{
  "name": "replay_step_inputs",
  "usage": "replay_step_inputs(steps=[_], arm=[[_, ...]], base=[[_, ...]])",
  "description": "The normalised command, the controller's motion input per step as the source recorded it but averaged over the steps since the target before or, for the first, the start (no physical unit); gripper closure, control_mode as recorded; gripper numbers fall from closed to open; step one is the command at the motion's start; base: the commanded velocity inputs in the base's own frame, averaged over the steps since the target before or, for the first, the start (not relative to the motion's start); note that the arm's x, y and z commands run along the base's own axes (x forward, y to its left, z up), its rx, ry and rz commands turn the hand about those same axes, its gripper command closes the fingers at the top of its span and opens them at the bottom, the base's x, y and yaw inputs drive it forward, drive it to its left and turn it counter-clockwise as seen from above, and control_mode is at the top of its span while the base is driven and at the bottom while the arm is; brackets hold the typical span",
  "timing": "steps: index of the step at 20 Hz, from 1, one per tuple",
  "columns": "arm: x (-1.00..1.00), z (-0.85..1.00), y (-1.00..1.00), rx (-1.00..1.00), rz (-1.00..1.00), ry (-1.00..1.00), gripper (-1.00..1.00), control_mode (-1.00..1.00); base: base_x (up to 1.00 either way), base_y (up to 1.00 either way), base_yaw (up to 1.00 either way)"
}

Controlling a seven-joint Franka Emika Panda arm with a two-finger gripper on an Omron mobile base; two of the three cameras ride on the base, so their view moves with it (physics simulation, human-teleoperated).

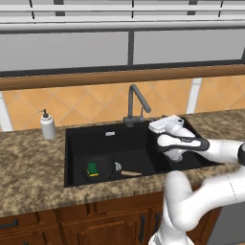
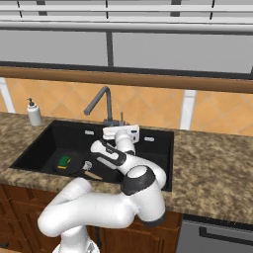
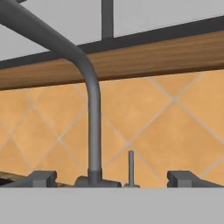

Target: Pick the pan and sponge and place them into the sink. Then turn on the water.

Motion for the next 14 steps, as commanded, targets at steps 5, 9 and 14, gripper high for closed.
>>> replay_step_inputs(steps=[5,9,14], arm=[[0.40,0.00,-0.08,0.02,0.00,0.00,-1.00,-1.00],[0.39,0.00,0.00,0.00,0.00,-0.02,-1.00,-1.00],[0.28,0.00,0.01,0.00,0.00,-0.01,-1.00,-1.00]], base=[[0.00,0.00,0.00],[0.00,0.00,0.00],[0.00,0.00,0.00]])
